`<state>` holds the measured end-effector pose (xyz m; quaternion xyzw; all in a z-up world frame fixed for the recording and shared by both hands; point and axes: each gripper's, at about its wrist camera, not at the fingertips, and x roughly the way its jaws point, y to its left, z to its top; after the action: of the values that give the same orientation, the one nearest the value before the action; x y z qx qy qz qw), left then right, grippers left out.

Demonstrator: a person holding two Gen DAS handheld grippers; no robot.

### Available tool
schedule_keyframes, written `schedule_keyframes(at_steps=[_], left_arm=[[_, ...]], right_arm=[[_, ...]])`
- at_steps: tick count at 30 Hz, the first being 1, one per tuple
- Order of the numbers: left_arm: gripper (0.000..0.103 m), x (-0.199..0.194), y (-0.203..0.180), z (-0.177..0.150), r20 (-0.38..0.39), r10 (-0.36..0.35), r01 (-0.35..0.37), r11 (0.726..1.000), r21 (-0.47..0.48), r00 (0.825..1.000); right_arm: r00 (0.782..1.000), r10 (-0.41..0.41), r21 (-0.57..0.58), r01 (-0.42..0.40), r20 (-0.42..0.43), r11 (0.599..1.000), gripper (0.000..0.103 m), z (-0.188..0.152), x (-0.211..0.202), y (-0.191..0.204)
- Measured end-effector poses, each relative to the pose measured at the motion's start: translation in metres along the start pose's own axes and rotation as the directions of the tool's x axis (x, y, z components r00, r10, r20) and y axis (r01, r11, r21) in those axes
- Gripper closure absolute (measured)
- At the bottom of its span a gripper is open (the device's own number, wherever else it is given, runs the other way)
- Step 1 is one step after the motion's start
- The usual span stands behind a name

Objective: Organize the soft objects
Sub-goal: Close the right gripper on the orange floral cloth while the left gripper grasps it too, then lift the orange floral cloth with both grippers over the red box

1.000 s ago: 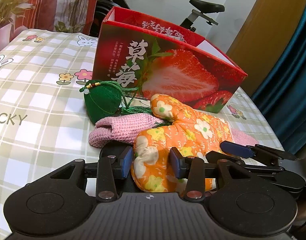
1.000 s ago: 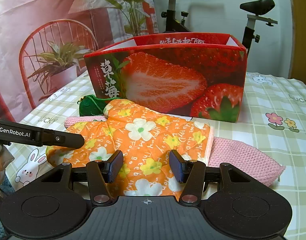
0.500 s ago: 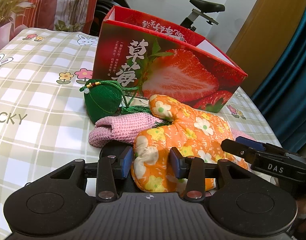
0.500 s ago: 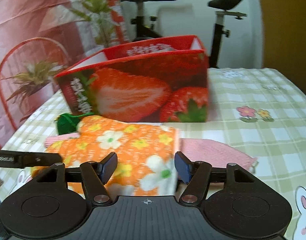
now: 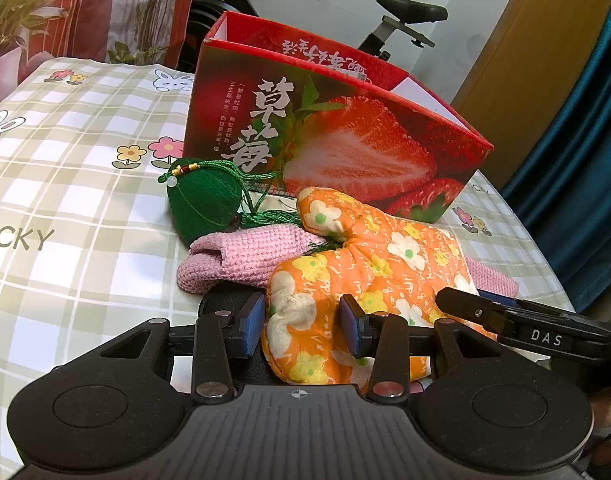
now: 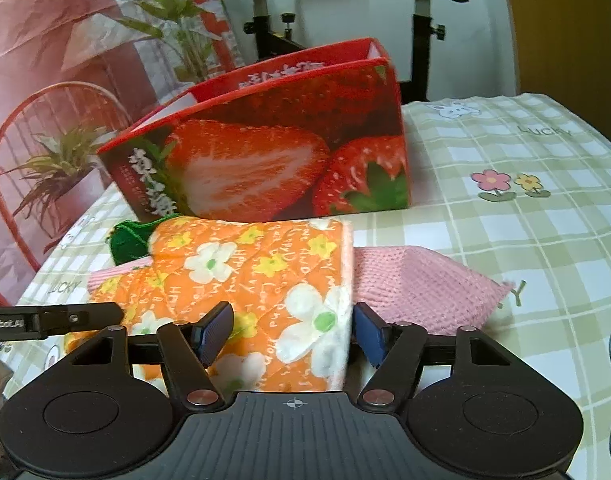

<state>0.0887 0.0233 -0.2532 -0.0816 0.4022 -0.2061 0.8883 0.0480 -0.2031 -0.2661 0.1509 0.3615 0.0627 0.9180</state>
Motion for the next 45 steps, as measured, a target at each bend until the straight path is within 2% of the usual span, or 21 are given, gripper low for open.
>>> schedule_keyframes(at_steps=[4,8,13,21,27,30,34,37,45], left_arm=[[0.059,0.000,0.000,0.000,0.000,0.000,0.000,1.000,0.000,1.000],[0.059,0.000,0.000,0.000,0.000,0.000,0.000,1.000,0.000,1.000],[0.060,0.000,0.000,0.000,-0.001,0.000,0.000,1.000,0.000,1.000],[0.059,-0.001,0.000,-0.001,-0.001,0.001,-0.001,1.000,0.001,1.000],[0.060,-0.001,0.000,0.000,-0.001,0.000,0.000,1.000,0.000,1.000],[0.061,-0.001,0.000,0.000,-0.001,-0.001,0.001,1.000,-0.003,1.000],[0.076,-0.009,0.003,0.001,0.013,-0.016,0.016,1.000,-0.013,1.000],[0.082,-0.017,0.002,0.003,0.029,-0.024,0.024,1.000,-0.014,0.999],[0.085,-0.042,-0.007,0.018,0.107,-0.046,0.043,0.999,0.029,0.993]], right_arm=[[1.000,-0.002,-0.042,0.003,0.016,0.999,0.048,0.001,-0.003,0.006],[0.999,0.001,-0.101,0.003,0.039,0.995,0.059,0.003,-0.007,0.014],[0.999,0.018,-0.149,-0.011,0.049,0.989,0.063,0.004,-0.011,0.022],[0.996,-0.006,-0.213,0.025,0.091,0.977,0.077,0.005,-0.018,0.029],[0.995,0.052,-0.264,-0.026,0.091,0.964,0.090,0.007,-0.025,0.038],[0.995,0.057,-0.276,-0.032,0.084,0.960,0.091,0.009,-0.025,0.040],[0.995,0.062,-0.252,-0.039,0.081,0.967,0.092,0.009,-0.026,0.038],[0.993,0.071,-0.246,-0.047,0.090,0.968,0.093,0.012,-0.028,0.036],[0.986,0.085,-0.241,-0.048,0.146,0.969,0.094,0.027,-0.041,0.033]])
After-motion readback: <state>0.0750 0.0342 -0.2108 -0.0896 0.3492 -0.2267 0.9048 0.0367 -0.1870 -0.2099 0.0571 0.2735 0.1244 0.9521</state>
